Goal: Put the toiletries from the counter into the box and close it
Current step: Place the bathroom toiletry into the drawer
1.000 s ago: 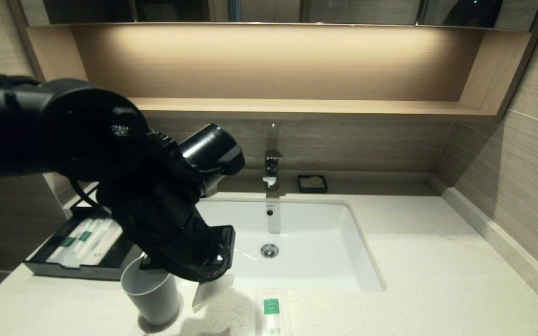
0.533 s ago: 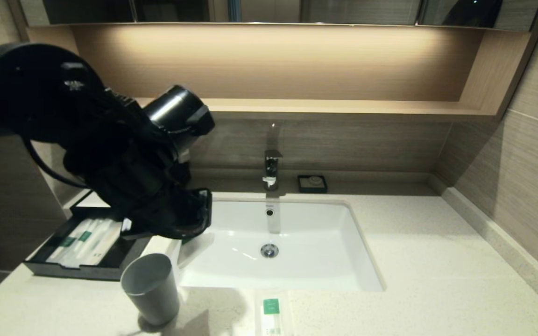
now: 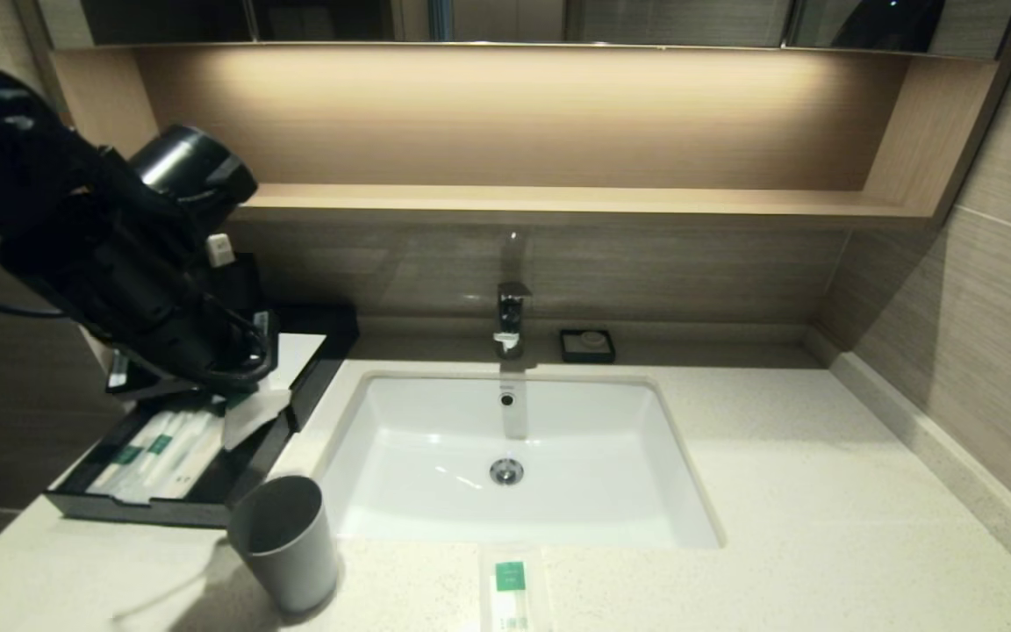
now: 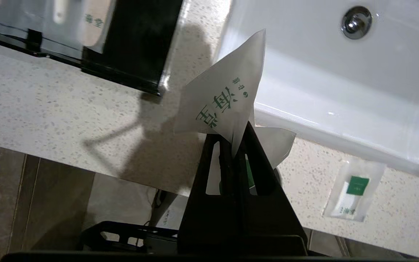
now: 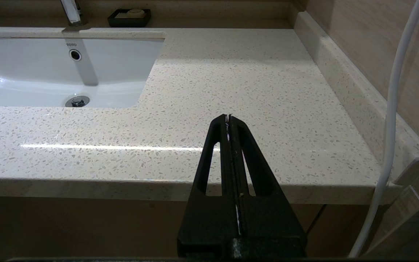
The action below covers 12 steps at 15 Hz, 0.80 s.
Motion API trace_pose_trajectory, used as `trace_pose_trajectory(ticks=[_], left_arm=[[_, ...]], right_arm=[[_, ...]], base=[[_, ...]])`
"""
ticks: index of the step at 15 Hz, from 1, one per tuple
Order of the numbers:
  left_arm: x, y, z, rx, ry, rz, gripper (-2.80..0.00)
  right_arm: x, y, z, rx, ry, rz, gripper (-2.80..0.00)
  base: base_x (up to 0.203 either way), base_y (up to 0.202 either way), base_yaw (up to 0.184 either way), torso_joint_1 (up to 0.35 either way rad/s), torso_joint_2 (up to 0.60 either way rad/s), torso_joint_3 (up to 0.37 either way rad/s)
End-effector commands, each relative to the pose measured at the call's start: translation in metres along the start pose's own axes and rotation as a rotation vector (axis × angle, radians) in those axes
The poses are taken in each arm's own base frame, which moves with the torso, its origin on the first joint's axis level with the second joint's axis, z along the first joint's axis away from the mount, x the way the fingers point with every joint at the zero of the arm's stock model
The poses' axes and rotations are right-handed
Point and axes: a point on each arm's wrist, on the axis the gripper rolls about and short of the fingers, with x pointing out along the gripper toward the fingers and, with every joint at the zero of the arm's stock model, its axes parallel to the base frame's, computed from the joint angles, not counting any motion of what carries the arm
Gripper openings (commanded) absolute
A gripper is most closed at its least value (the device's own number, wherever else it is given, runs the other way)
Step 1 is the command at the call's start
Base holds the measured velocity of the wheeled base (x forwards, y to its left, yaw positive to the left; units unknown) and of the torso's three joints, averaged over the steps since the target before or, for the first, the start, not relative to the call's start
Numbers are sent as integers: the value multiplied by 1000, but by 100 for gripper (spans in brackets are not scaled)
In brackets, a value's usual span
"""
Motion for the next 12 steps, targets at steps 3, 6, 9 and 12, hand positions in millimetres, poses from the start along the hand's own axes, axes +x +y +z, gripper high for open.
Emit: trace_pose_trajectory(ticks=[3, 6, 9, 12], left_arm=[[20, 43, 22, -91, 18, 98, -280], [33, 58, 28, -110, 48, 134, -280], [41, 71, 35, -75, 43, 148, -280], [51, 87, 45, -38, 21, 163, -280]], right_arm=[[0, 0, 0, 0, 1, 0, -280], [0, 0, 0, 0, 0, 0, -280], [0, 0, 0, 0, -1, 0, -280], [0, 0, 0, 0, 1, 0, -280]], base=[[0, 0, 0, 0, 0, 0], [0, 0, 0, 0, 0, 0], [0, 0, 0, 0, 0, 0], [0, 0, 0, 0, 0, 0]])
